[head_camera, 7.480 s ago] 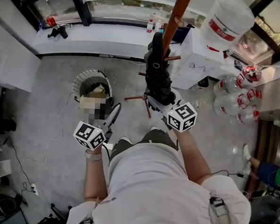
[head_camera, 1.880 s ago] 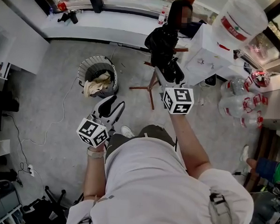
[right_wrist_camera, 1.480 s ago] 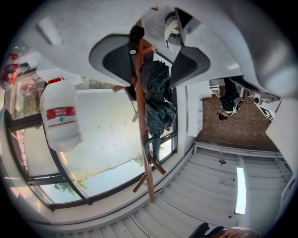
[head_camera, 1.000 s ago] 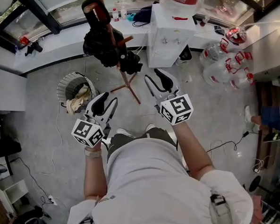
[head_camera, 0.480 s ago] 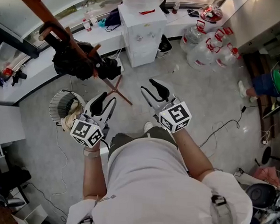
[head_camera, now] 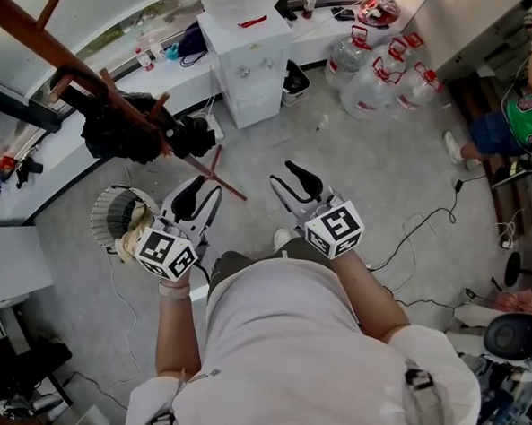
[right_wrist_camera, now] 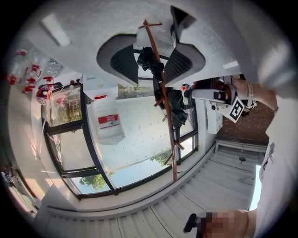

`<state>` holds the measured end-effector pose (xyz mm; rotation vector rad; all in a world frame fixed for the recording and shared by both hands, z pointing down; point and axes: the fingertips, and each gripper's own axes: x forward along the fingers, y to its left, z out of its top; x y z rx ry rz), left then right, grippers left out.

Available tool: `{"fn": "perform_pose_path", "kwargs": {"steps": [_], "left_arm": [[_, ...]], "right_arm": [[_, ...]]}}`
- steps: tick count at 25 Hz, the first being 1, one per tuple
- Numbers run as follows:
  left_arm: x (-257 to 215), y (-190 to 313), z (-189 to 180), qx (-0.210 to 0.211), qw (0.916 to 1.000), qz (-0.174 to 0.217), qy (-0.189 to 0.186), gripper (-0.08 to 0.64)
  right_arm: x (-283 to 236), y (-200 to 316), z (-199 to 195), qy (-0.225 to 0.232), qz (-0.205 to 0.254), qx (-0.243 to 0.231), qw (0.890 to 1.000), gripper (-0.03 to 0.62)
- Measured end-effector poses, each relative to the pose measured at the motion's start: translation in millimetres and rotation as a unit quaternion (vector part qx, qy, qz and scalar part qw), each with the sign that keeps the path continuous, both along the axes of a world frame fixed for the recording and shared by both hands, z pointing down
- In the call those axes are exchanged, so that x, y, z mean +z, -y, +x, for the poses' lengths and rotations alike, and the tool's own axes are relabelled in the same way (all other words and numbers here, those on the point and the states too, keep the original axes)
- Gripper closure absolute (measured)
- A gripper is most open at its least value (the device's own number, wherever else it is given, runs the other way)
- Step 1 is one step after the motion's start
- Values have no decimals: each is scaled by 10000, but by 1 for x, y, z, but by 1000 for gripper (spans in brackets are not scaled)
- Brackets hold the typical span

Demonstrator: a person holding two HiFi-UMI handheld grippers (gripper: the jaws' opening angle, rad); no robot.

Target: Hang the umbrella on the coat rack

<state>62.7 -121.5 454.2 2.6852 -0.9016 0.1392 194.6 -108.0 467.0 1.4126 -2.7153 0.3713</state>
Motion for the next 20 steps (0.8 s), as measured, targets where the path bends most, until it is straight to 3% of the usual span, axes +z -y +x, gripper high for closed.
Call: {"fn": "perform_pose_path", "kwargs": {"steps": [9,20], "left_arm": [[1,-9,-5,-17,10000,39,-25,407],[7,-11,-23,-332,9993,39,-152,403]], "right_arm": [[1,-6,-2,-80,18,11,10000,417],[8,2,-26,-183,7,-164,9997,417]]}}
